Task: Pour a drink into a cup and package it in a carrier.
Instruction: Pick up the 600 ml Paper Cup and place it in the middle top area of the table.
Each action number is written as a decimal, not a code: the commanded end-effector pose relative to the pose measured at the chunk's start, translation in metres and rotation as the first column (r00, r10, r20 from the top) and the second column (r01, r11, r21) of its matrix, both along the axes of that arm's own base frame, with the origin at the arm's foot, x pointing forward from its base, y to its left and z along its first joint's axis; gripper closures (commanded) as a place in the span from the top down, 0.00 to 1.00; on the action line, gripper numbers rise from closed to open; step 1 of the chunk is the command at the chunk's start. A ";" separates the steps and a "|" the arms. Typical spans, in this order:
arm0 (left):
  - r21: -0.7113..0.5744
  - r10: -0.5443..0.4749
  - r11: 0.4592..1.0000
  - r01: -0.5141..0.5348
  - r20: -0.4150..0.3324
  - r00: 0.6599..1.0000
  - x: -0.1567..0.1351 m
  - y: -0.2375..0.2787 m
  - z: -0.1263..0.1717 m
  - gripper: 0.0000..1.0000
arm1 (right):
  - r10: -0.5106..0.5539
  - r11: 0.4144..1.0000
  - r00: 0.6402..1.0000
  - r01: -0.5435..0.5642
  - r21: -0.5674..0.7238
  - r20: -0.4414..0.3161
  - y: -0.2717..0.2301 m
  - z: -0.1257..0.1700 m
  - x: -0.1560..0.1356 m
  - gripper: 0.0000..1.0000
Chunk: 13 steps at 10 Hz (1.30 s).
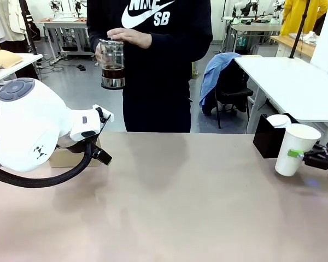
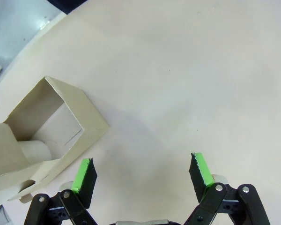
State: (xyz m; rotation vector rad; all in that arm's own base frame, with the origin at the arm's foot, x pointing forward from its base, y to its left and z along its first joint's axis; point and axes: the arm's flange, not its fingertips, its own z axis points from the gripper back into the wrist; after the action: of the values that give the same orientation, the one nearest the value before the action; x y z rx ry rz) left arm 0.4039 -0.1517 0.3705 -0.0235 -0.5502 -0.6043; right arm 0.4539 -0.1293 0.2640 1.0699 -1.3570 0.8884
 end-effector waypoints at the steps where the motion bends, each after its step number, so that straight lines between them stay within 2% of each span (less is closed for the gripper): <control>1: -0.001 -0.001 1.000 0.001 0.000 1.000 0.000 0.000 0.000 1.00 | -0.075 0.997 0.997 0.075 -0.007 0.014 0.048 0.057 -0.016 0.81; 3: -0.001 -0.001 1.000 0.001 0.000 1.000 0.000 0.000 0.000 1.00 | -0.056 0.998 0.998 0.056 -0.001 0.007 0.103 0.098 -0.015 0.81; 4: -0.001 -0.001 1.000 0.001 0.000 1.000 0.000 0.000 0.000 1.00 | -0.040 0.999 0.999 0.040 0.008 0.005 0.135 0.110 -0.005 0.81; 6: -0.001 -0.001 1.000 0.001 0.000 1.000 0.000 0.000 0.000 1.00 | -0.058 0.998 0.998 0.057 0.027 0.030 0.200 0.113 0.038 0.81; 8: -0.001 -0.001 1.000 0.001 0.000 1.000 0.000 0.000 0.000 1.00 | -0.095 0.995 0.994 0.093 0.044 0.047 0.259 0.092 0.089 0.81; 10: -0.001 -0.001 1.000 0.001 0.000 1.000 0.000 0.000 0.000 1.00 | -0.135 0.990 0.989 0.132 0.049 0.058 0.294 0.065 0.125 0.81; 13: -0.001 -0.001 1.000 0.001 0.000 1.000 0.000 0.000 0.000 1.00 | -0.172 0.985 0.983 0.173 -0.018 0.059 0.319 0.027 0.142 0.81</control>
State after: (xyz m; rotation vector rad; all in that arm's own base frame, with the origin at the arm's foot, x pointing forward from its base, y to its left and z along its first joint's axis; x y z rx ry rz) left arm 0.4041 -0.1513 0.3702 -0.0228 -0.5495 -0.6035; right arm 0.5929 0.1811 0.2916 0.9626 -1.4470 0.8151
